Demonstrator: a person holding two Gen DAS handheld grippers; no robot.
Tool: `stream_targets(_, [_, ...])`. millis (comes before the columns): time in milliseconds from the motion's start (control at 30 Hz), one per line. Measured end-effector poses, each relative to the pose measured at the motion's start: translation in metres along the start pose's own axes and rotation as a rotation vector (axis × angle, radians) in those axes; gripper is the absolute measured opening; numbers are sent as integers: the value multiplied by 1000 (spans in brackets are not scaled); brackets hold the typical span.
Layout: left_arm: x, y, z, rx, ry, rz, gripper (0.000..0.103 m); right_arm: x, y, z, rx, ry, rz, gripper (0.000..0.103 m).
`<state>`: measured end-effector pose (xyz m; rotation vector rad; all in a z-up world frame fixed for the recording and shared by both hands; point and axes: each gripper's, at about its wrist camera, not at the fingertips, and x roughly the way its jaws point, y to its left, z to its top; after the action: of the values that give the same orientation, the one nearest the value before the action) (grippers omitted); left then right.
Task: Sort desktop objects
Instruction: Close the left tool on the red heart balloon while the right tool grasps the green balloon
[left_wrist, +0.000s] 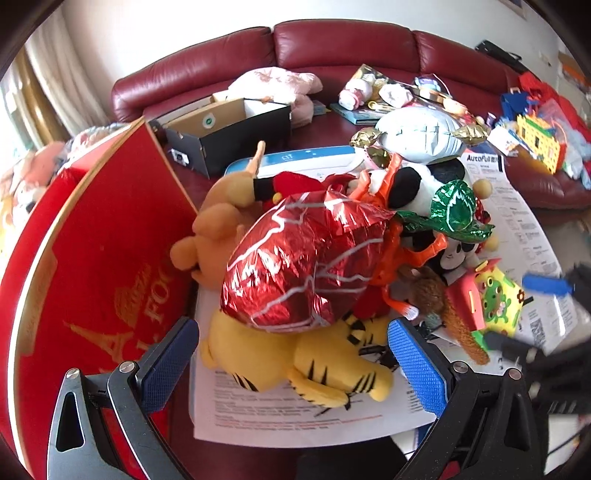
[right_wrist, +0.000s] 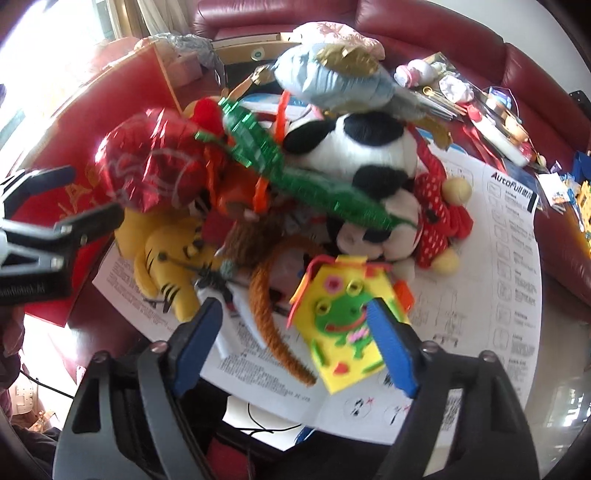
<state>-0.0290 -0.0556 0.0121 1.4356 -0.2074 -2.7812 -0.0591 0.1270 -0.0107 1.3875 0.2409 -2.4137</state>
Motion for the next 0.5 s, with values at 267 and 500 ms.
stream_targets(267, [22,-2,9,43,42,-8,103,9,-4,25,-112,-33,31,67])
stream_targets(500, [38,-3,16,53,45,5,103,30,-2,43,-195,-41,-6,67])
